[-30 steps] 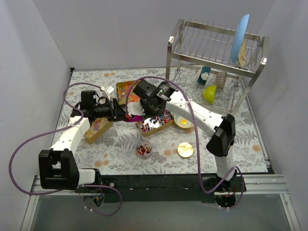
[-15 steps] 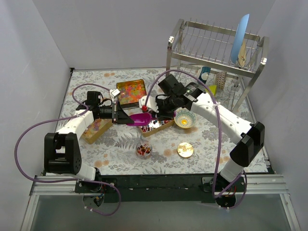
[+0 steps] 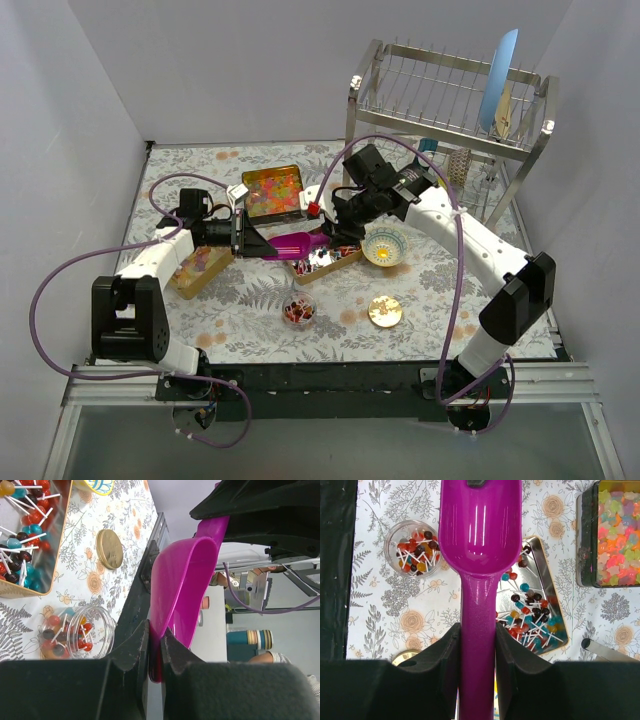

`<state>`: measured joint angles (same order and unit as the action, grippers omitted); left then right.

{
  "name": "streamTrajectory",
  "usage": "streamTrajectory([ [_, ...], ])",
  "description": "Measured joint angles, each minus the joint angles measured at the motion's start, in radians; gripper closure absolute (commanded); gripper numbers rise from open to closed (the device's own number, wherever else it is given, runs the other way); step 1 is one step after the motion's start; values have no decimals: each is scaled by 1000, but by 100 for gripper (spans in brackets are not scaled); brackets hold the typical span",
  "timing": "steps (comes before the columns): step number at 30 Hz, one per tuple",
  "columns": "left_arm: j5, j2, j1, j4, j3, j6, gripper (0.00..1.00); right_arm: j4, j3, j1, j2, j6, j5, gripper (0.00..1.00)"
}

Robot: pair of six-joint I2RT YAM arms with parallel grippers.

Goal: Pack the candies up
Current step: Adjust the spatula, then move the storage box to the center of the board.

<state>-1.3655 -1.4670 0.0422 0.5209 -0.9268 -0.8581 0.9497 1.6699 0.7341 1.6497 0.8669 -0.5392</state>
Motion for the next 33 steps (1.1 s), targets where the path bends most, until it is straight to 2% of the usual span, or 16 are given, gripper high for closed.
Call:
streamTrajectory([
  [2, 0, 0, -1, -2, 0, -5, 99, 4, 5, -2, 4, 0, -5, 99],
  [3, 1, 0, -1, -2, 0, -6, 80, 6, 6, -2, 5, 1, -5, 99],
  [6, 23, 0, -1, -2, 0, -10, 52, 19, 11, -5, 10, 10, -3, 99],
  [10, 114, -2, -16, 39, -40, 5, 41, 51, 11, -39, 10, 17, 29, 99],
  [14, 271, -33, -37, 100, -229, 43, 39, 50, -6, -74, -2, 18, 70, 99],
  [19, 520, -40, -73, 154, -348, 152, 43, 50, -72, -96, -53, 14, 105, 99],
  [25, 802, -68, -79, 229, -294, 394, 46, 47, -121, -99, -106, 6, 130, 99],
  [33, 946, -68, -79, 237, -199, 533, 50, 45, -130, -124, -117, 2, 139, 99],
])
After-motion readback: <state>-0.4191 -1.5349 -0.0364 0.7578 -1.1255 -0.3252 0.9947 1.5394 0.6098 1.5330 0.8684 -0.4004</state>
